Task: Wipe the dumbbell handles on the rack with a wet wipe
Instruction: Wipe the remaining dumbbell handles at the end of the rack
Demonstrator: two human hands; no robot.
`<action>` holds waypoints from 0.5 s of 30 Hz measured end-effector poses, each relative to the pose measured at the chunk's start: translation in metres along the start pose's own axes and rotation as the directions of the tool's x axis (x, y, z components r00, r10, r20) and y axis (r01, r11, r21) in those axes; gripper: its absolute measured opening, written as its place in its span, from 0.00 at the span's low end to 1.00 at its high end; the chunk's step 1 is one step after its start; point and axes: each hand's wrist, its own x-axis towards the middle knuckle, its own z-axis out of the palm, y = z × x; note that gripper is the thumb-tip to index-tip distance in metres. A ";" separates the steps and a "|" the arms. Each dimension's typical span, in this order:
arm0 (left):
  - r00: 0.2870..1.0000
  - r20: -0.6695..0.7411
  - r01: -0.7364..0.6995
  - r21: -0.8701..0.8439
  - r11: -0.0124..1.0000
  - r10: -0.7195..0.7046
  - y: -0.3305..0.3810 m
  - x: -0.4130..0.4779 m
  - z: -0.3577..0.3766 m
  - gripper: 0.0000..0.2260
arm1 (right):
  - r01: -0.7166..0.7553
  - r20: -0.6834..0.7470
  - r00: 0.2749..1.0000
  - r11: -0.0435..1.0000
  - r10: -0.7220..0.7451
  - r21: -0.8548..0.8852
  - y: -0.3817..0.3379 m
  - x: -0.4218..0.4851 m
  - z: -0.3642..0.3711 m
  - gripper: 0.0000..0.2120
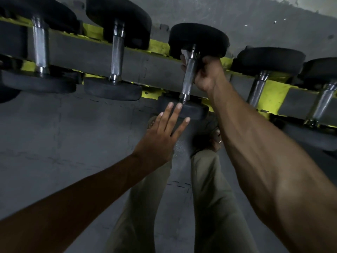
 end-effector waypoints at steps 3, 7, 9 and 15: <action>1.000 -0.019 -0.007 0.009 1.000 0.008 0.000 -0.001 -0.001 0.41 | -0.053 0.050 0.997 0.996 0.057 -0.073 0.000 -0.009 -0.005 0.17; 0.999 -0.034 -0.004 0.011 1.000 0.004 0.001 -0.003 -0.003 0.40 | -0.053 -0.035 0.998 0.976 0.046 -0.212 -0.004 -0.009 -0.004 0.17; 1.000 -0.018 -0.005 0.004 1.000 0.005 0.001 -0.003 -0.002 0.39 | -0.029 -0.080 0.997 0.995 0.021 -0.098 -0.003 -0.004 0.005 0.16; 0.994 -0.067 0.075 -0.142 0.987 -0.085 0.006 -0.001 -0.009 0.47 | 0.095 -0.073 0.985 0.854 -0.154 -0.512 0.030 -0.015 -0.028 0.11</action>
